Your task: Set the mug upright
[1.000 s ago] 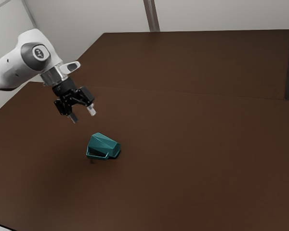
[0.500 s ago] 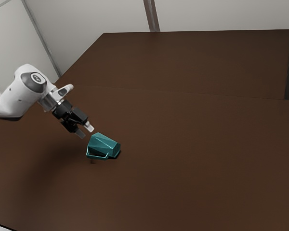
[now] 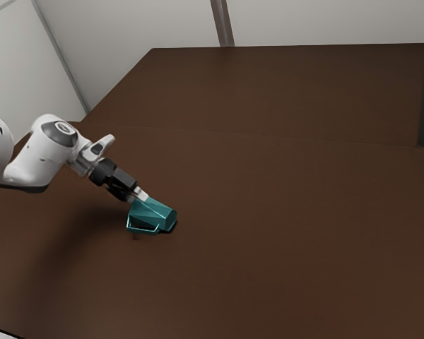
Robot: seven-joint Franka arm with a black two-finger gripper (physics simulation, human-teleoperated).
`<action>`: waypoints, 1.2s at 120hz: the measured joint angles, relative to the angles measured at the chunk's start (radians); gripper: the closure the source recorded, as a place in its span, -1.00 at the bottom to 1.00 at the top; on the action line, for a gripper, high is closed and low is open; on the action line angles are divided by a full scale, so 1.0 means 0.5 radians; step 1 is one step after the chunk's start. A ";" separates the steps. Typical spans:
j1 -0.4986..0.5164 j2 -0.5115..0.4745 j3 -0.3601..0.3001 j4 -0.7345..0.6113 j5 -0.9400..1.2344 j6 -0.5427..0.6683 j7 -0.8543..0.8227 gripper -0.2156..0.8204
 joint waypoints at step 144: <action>-0.001 -0.299 -0.224 -0.045 0.224 0.053 0.188 0.92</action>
